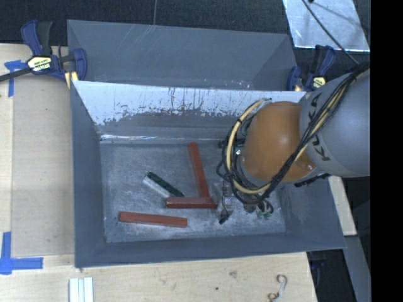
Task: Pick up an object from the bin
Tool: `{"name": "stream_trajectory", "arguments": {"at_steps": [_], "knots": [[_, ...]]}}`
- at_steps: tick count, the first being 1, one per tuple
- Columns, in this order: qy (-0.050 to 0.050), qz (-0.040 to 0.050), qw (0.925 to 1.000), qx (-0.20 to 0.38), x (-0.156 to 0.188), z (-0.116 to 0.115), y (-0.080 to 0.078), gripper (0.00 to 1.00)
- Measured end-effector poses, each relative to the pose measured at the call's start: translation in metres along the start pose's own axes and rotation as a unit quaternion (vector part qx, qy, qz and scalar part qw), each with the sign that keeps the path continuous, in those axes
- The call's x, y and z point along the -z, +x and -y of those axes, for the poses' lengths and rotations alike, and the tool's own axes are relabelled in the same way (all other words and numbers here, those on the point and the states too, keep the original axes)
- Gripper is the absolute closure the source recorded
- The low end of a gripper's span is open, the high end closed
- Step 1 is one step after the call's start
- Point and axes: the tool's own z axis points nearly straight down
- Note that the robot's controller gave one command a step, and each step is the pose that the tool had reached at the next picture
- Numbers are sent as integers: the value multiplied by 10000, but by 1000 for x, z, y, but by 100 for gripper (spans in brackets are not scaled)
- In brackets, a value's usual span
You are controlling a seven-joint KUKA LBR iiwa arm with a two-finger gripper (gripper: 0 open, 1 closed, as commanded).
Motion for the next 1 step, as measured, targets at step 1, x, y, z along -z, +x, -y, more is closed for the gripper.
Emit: {"name": "stream_trajectory", "arguments": {"at_steps": [1], "knots": [[-1, 21, 10000, 9, 92, 0, -3, 100]]}}
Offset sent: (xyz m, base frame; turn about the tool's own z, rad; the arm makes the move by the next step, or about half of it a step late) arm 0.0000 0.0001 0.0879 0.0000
